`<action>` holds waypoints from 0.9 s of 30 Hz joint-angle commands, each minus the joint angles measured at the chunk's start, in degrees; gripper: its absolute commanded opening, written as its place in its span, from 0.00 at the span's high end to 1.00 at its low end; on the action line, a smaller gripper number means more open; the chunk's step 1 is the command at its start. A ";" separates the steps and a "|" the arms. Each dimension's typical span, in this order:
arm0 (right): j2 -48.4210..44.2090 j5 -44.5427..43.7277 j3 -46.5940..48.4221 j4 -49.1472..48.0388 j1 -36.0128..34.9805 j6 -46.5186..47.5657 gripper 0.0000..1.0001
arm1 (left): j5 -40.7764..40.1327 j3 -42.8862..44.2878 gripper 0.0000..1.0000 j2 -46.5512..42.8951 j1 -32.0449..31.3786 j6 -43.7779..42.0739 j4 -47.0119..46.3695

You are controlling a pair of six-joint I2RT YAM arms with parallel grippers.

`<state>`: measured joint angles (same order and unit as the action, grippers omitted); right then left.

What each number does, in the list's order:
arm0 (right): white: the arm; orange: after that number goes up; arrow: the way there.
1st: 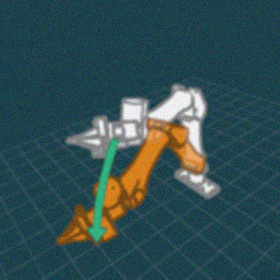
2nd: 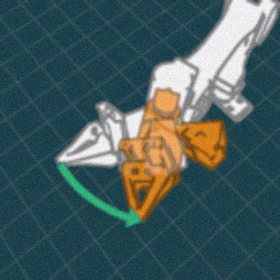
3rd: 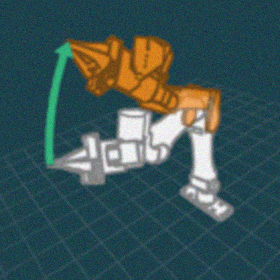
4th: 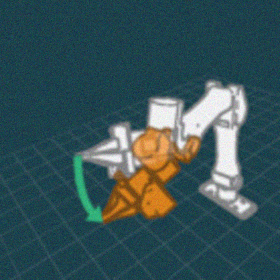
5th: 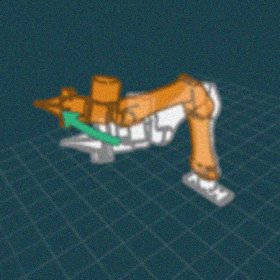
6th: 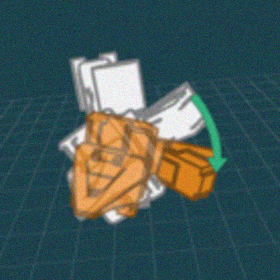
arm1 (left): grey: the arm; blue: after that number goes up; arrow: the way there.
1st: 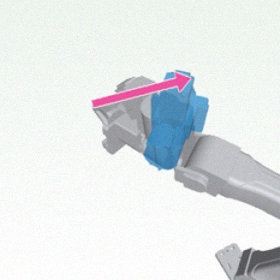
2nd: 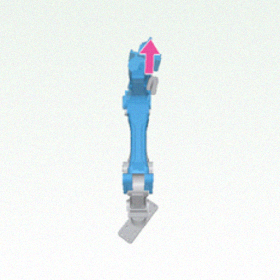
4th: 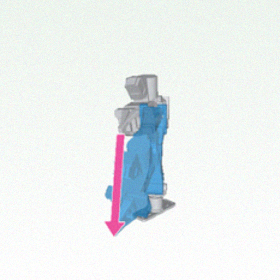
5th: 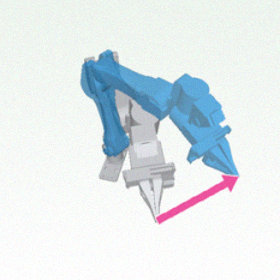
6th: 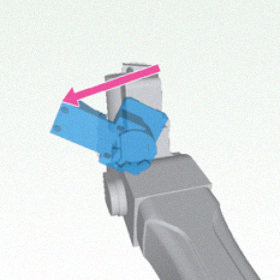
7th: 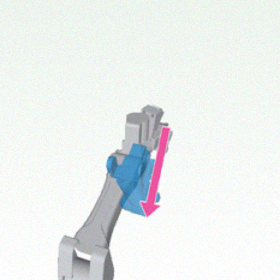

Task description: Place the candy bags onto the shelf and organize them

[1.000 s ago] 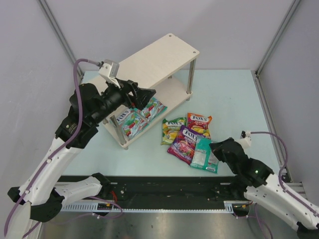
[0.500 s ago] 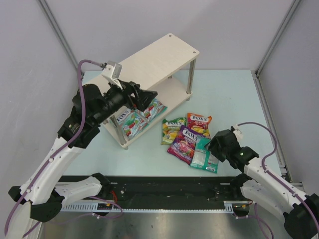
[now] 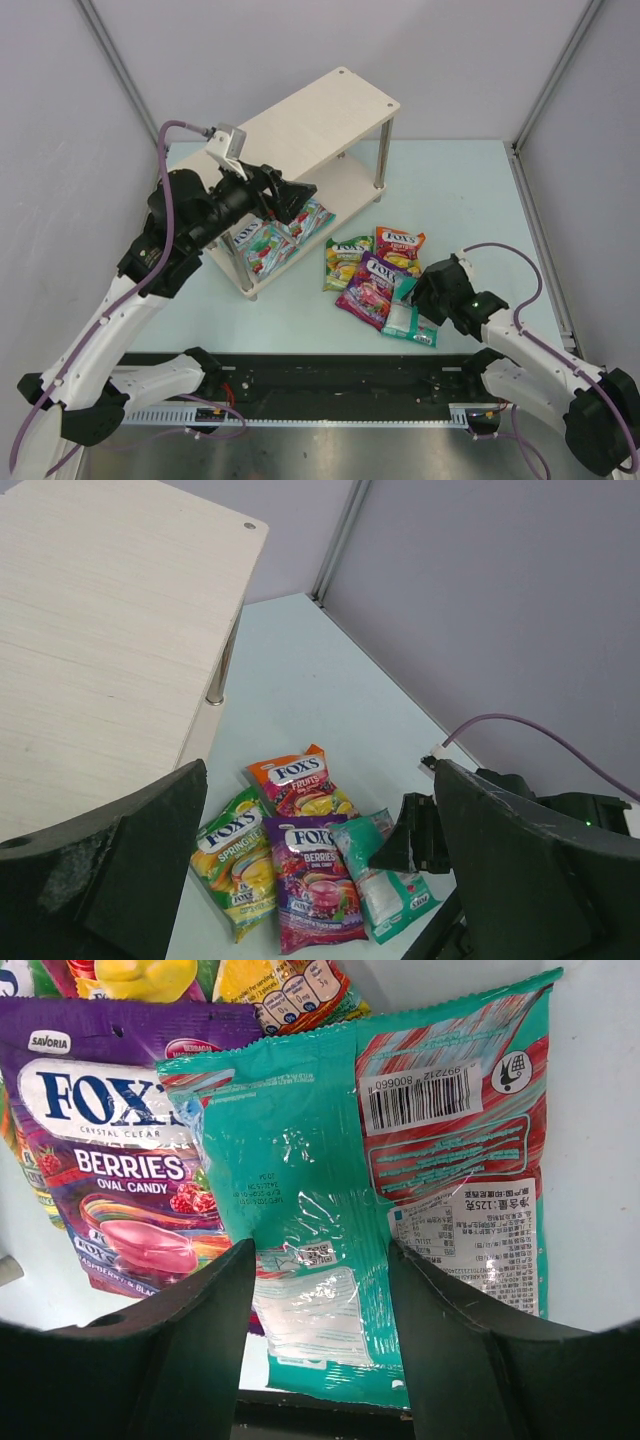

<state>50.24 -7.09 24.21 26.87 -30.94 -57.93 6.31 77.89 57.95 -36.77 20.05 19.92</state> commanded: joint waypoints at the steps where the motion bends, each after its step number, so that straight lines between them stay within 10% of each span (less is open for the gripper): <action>1: 1.18 -3.36 -0.30 1.95 -0.35 0.01 0.39 | 0.64 -0.45 0.00 -1.09 0.21 0.60 -1.91; 12: 3.46 -3.46 -1.17 -0.32 -1.49 1.15 0.41 | 0.81 -0.89 0.00 -0.47 0.21 0.78 -2.61; 15: 4.51 -0.82 -2.40 -4.27 -1.49 1.24 0.50 | 0.90 -1.07 0.00 -0.39 0.21 0.86 -2.87; 19: 3.82 1.03 -4.34 -8.84 -1.58 1.15 0.97 | 0.64 -1.16 0.00 -0.82 0.21 0.60 -2.43; 27: -19.27 0.94 -4.43 -10.26 -1.76 3.00 1.00 | 0.11 -1.25 0.00 -1.00 0.21 -0.01 -1.90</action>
<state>42.78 -7.42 19.25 20.05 -32.58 -56.51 6.28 76.79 57.95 -36.77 20.03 19.38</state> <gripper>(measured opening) 0.009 0.996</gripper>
